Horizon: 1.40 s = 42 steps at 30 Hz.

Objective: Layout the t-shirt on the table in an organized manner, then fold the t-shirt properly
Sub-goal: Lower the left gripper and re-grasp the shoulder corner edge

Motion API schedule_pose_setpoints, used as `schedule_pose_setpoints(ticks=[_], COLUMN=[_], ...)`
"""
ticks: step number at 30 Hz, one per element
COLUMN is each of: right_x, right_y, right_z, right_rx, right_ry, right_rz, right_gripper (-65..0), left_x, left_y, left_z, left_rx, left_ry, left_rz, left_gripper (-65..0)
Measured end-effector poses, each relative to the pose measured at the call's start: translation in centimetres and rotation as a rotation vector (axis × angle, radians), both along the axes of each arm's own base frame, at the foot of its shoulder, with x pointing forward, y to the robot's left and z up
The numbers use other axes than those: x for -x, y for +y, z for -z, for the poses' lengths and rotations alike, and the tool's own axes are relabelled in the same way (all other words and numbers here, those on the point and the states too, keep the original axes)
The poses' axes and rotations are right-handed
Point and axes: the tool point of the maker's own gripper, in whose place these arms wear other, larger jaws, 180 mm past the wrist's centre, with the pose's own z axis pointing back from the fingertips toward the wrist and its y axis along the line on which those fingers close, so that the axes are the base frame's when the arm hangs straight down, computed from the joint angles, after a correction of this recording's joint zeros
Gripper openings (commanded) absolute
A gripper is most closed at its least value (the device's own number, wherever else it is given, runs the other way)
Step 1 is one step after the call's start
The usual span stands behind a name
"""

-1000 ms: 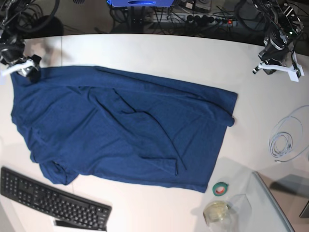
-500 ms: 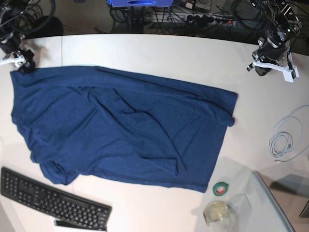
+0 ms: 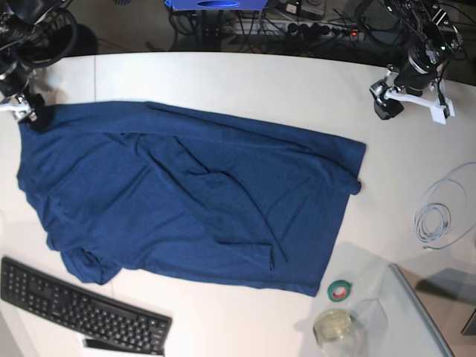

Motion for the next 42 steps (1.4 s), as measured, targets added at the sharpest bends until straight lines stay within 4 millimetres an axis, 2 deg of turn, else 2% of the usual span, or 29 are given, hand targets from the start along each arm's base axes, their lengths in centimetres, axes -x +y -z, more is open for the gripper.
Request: schedule_pose_setpoints(ticks=[3, 4, 7, 9, 14, 18, 21, 23, 26, 31, 36, 39, 42], right_x=[0.5, 0.6, 0.8, 0.7, 0.8, 0.8, 0.8, 0.8, 0.8, 0.9, 0.9, 0.9, 0.9], right_y=[0.1, 0.2, 0.4, 0.5, 1.1, 1.1, 1.1, 1.1, 1.1, 1.1, 1.1, 1.2, 1.2], right_z=[0.4, 0.6, 0.7, 0.7, 0.7, 0.7, 0.7, 0.7, 0.8, 0.7, 0.8, 0.8, 0.8], right_rx=[0.002, -0.004, -0.009, -0.01, -0.009, -0.01, -0.01, -0.01, -0.01, -0.011, -0.011, -0.012, -0.016], right_ry=[0.027, 0.036, 0.04, 0.04, 0.035, 0.036, 0.036, 0.036, 0.037, 0.036, 0.036, 0.037, 0.041], right_rz=[-0.01, -0.007, -0.007, -0.008, -0.052, -0.052, -0.053, -0.052, -0.053, -0.053, -0.052, -0.053, -0.056], right_gripper=[-51.2, -55.5, -53.1, -53.9, -65.0, -64.8, -64.8, -64.8, -64.8, -64.8, -64.8, -64.8, -64.8], left_x=[-0.1, -0.3, -0.7, -0.6, -1.3, -1.9, -3.7, -4.8, -5.2, -7.4, -9.2, -9.9, -9.8], left_y=[-0.1, -0.2, -0.4, -0.3, -0.4, -0.5, -0.7, -1.2, -2.0, -2.2, -3.6, -4.9, -5.5], left_z=[0.6, 0.8, 0.8, 0.9, 0.7, 0.6, 0.7, 1.4, 3.1, 3.3, 3.4, 3.6, 4.0], left_rx=[0.015, 0.023, 0.028, 0.025, 0.028, 0.032, 0.056, 0.091, 0.145, 0.175, 0.179, 0.168, 0.187], left_ry=[0.01, 0.008, -0.003, 0.004, -0.013, -0.02, -0.05, -0.057, -0.028, -0.063, -0.09, -0.111, -0.117], left_rz=[-0.007, -0.01, -0.006, -0.006, -0.006, -0.005, -0.013, -0.021, -0.035, -0.048, 0.002, 0.034, 0.025], left_gripper=[-12.5, -13.3, -14.0, -14.0, -14.0, -14.0, -14.0, -14.0, -14.2, -14.2, -14.6, -25.0, -29.3])
